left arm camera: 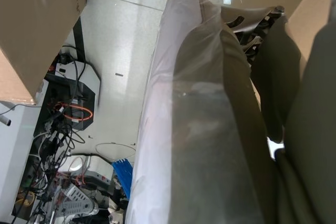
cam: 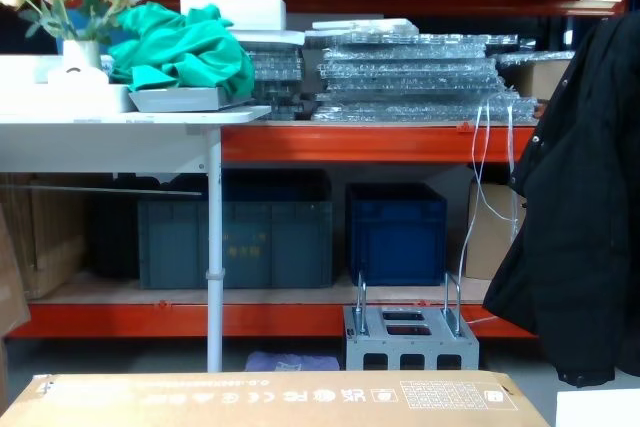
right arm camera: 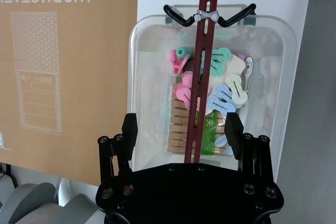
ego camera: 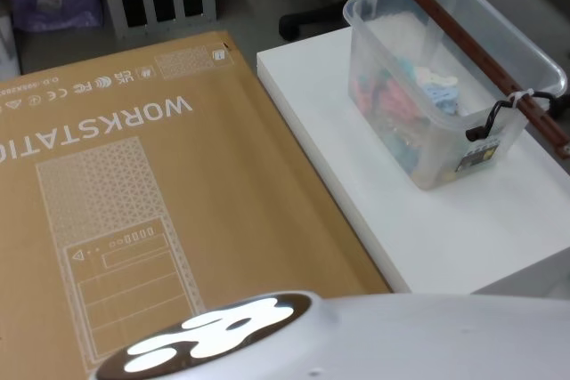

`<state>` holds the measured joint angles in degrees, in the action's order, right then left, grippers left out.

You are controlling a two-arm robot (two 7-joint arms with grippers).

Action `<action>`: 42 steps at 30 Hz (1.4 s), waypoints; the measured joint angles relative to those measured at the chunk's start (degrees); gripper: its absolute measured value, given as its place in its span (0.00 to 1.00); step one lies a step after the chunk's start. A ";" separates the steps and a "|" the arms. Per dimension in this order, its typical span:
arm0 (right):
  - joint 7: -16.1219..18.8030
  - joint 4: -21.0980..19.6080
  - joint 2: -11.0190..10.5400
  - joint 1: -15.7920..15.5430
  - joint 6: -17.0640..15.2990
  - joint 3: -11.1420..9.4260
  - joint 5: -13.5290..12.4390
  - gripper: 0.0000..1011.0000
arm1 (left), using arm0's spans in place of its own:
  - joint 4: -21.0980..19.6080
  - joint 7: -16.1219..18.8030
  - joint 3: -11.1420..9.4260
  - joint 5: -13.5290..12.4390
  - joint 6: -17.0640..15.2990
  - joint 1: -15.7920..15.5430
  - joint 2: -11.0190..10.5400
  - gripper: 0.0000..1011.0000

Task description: Use one hand to grasp the basket and place it at the designated location.

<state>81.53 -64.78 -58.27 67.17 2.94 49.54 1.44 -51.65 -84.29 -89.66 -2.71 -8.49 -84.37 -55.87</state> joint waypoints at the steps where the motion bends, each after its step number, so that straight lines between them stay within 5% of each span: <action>1: 0.00 0.00 0.00 0.00 0.00 0.00 0.00 0.99 | 0.00 0.00 0.00 0.00 0.00 0.00 0.00 0.00; 24: 0.06 0.10 0.21 0.11 -0.61 0.04 0.66 0.99 | 0.00 0.00 0.00 0.00 0.00 0.00 0.00 0.00; 42: 4.34 3.72 3.70 1.91 -1.15 4.34 3.50 0.99 | 0.00 0.00 0.00 0.00 0.00 0.00 0.00 0.00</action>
<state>85.86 -61.05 -54.56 69.08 1.79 53.88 4.94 -51.65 -84.29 -89.66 -2.71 -8.49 -84.37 -55.87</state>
